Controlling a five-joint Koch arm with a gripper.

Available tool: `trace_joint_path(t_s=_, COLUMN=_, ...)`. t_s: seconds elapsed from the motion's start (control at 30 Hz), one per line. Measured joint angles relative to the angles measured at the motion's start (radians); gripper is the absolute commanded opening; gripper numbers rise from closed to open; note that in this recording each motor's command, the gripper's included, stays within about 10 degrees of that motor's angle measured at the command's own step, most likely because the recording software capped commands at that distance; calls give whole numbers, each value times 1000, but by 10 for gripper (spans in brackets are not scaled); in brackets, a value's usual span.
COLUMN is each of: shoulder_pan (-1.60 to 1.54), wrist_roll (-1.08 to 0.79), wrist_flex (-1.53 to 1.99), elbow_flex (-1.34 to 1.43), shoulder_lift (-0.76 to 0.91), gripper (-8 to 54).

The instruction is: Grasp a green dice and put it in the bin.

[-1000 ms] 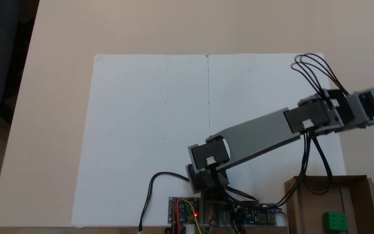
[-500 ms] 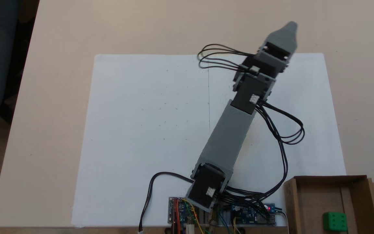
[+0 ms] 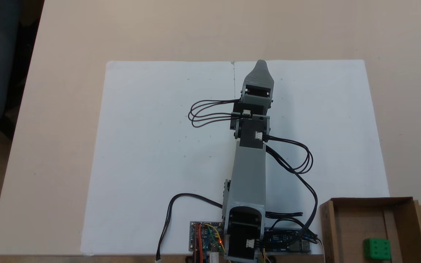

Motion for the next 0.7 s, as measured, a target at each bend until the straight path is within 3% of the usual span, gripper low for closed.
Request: trace_joint_path(t_s=0.7, shoulder_pan=-57, wrist_roll=-54, wrist_flex=-661, elbow_flex=591, shoulder_lift=72, gripper=429)
